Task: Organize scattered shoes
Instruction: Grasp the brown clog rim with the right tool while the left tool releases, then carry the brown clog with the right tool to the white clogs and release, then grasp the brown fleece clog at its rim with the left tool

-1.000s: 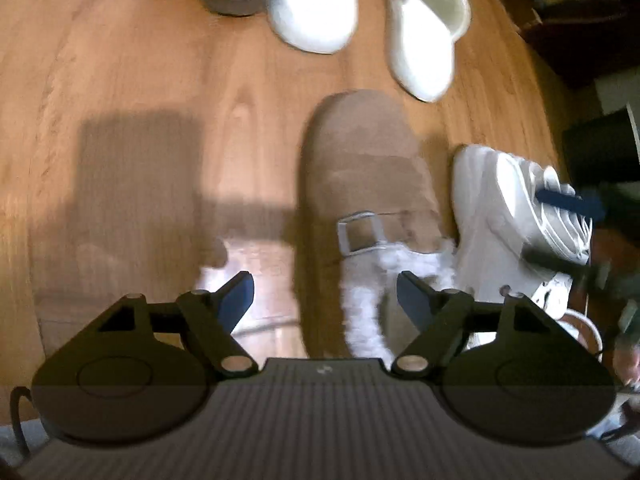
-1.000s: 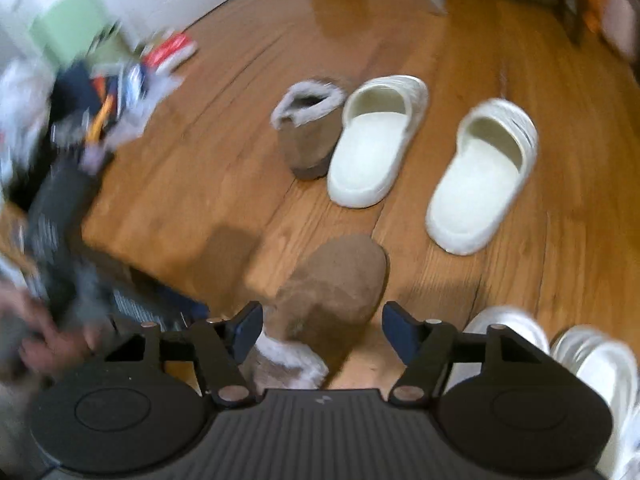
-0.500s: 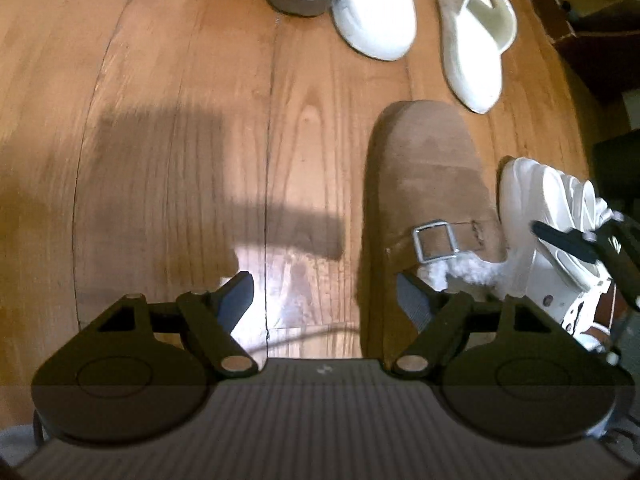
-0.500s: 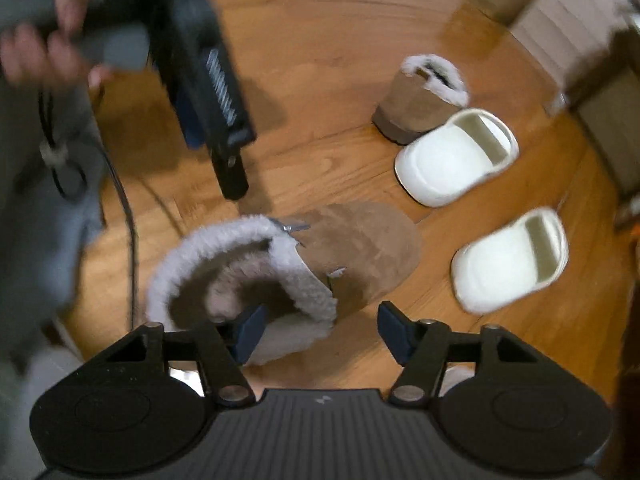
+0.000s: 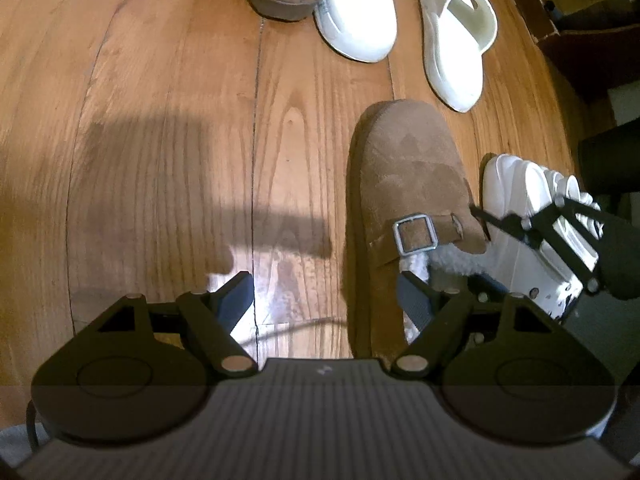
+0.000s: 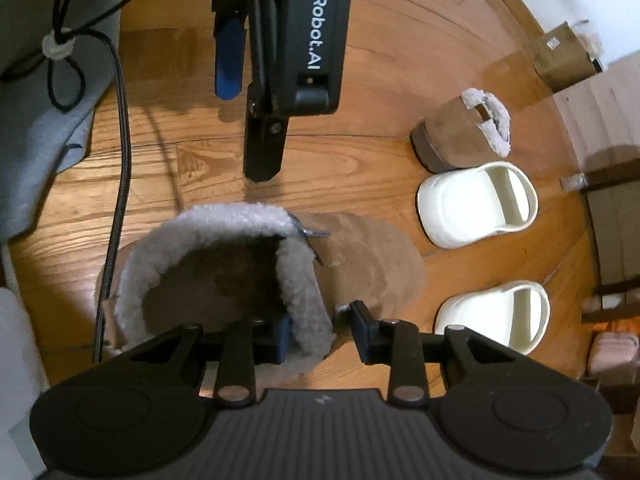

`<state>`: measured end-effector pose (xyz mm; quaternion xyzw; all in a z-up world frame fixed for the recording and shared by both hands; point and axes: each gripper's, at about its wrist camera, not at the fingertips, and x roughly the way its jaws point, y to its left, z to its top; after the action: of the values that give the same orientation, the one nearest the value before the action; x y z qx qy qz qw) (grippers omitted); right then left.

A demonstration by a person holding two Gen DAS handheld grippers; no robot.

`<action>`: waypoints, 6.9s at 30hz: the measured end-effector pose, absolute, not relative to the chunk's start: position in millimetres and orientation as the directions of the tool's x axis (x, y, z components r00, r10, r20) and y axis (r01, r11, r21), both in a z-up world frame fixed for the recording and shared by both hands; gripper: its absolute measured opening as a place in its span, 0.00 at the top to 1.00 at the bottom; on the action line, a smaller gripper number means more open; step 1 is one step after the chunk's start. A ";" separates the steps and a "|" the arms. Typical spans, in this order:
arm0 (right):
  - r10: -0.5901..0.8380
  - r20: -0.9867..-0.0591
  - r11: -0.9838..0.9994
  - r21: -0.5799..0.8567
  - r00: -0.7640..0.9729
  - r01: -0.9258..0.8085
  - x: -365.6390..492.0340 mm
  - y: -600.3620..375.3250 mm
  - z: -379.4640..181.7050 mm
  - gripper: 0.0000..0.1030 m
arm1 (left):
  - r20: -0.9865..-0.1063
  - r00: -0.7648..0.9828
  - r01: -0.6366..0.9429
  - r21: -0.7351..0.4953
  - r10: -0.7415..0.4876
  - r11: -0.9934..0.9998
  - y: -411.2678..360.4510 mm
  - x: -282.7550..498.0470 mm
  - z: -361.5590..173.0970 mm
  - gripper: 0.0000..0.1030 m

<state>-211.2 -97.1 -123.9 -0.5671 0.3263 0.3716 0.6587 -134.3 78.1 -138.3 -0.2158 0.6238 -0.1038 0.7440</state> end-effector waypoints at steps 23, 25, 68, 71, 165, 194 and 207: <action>0.140 -0.830 0.135 -0.525 0.541 -0.840 -183.9 -84.8 -139.8 0.54 | -0.879 0.203 -0.109 -0.457 -0.431 0.883 80.8 -141.0 -135.6 0.24; 0.133 -0.829 0.130 -0.529 0.543 -0.839 -182.7 -82.9 -140.9 0.53 | -0.878 0.201 -0.110 -0.460 -0.434 0.881 80.3 -141.5 -135.8 0.24; 0.712 -0.681 0.573 0.705 0.173 0.416 -91.4 -219.1 -113.0 1.00 | -0.814 0.394 -0.229 -0.537 -0.428 0.812 140.7 -155.9 -108.6 0.24; 0.671 -0.727 0.688 0.684 0.145 0.243 -86.3 -205.5 -96.1 0.86 | -0.820 0.356 -0.242 -0.544 -0.448 0.803 139.3 -154.7 -116.6 0.24; 0.177 -0.727 0.951 -0.048 0.664 -0.306 -193.9 -145.5 -59.1 0.03 | -0.807 0.416 -0.304 -0.557 -0.418 0.773 126.0 -144.1 -124.4 0.20; 0.508 -0.743 0.855 0.376 0.436 -0.356 -54.5 -112.0 -35.2 0.65 | -0.723 0.656 -0.345 -0.542 -0.216 0.766 169.4 33.9 -127.4 0.35; 0.491 -0.752 0.868 0.378 0.440 -0.323 -93.9 -137.2 -38.0 0.52 | -0.778 0.613 -0.420 -0.467 -0.136 0.778 160.8 32.6 -157.8 0.93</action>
<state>-93.9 -137.2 -38.0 0.0892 0.4713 0.2410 0.8437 32.6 160.8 -157.8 -0.3222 0.4314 0.0848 0.8384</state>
